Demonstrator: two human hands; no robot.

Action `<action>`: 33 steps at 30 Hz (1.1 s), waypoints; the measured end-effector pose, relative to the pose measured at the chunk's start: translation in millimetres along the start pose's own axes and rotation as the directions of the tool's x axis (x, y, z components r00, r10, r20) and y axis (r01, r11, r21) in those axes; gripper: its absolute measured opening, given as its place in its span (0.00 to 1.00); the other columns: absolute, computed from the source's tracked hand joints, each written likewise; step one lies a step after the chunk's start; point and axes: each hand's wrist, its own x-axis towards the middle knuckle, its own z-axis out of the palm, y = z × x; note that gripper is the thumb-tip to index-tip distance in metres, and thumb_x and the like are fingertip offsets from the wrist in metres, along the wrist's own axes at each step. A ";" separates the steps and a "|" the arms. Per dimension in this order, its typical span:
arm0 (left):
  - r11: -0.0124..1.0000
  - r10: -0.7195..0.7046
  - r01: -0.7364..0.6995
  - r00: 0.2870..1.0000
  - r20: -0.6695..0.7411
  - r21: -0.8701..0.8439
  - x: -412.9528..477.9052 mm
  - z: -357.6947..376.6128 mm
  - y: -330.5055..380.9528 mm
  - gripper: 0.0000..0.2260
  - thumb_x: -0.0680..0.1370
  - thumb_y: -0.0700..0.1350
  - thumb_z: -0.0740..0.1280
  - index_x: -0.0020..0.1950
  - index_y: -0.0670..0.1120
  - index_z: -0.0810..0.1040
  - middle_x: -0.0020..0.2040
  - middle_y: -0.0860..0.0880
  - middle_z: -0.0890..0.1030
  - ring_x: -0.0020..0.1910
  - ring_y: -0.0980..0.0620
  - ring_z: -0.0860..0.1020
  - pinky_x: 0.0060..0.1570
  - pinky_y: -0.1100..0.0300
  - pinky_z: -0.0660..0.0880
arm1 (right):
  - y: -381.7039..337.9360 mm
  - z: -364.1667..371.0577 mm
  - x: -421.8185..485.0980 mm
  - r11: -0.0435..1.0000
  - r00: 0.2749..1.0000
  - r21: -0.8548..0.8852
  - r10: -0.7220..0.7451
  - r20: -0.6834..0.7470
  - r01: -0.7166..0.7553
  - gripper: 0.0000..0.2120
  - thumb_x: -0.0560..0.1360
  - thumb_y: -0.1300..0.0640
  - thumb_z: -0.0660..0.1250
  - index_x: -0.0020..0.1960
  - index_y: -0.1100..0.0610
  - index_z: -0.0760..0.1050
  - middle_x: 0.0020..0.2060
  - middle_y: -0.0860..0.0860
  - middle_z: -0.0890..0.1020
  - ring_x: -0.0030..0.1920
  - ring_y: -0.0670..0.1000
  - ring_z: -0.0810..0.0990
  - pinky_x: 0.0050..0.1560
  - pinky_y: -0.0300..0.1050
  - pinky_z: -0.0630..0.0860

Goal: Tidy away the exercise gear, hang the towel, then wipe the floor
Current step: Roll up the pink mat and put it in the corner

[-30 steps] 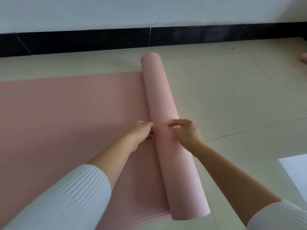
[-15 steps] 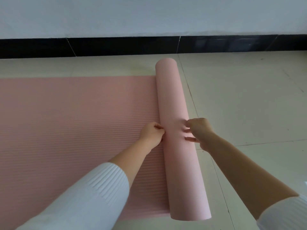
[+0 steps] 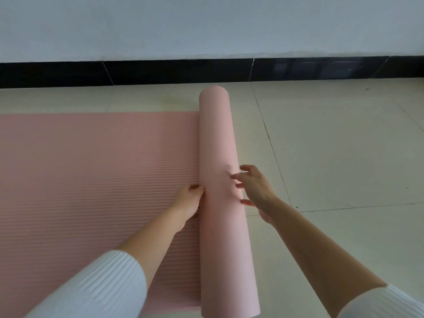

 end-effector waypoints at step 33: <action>1.000 0.002 -0.002 0.996 0.095 0.002 -15.2 -4.4 24.2 0.22 0.77 0.59 0.64 0.68 0.59 0.64 0.52 0.55 0.81 0.47 0.53 0.81 0.41 0.55 0.78 | 30.2 -12.4 7.8 0.982 0.958 0.129 0.096 0.271 -0.135 0.22 0.76 0.46 0.65 0.69 0.44 0.69 0.58 0.49 0.79 0.54 0.54 0.81 0.51 0.51 0.79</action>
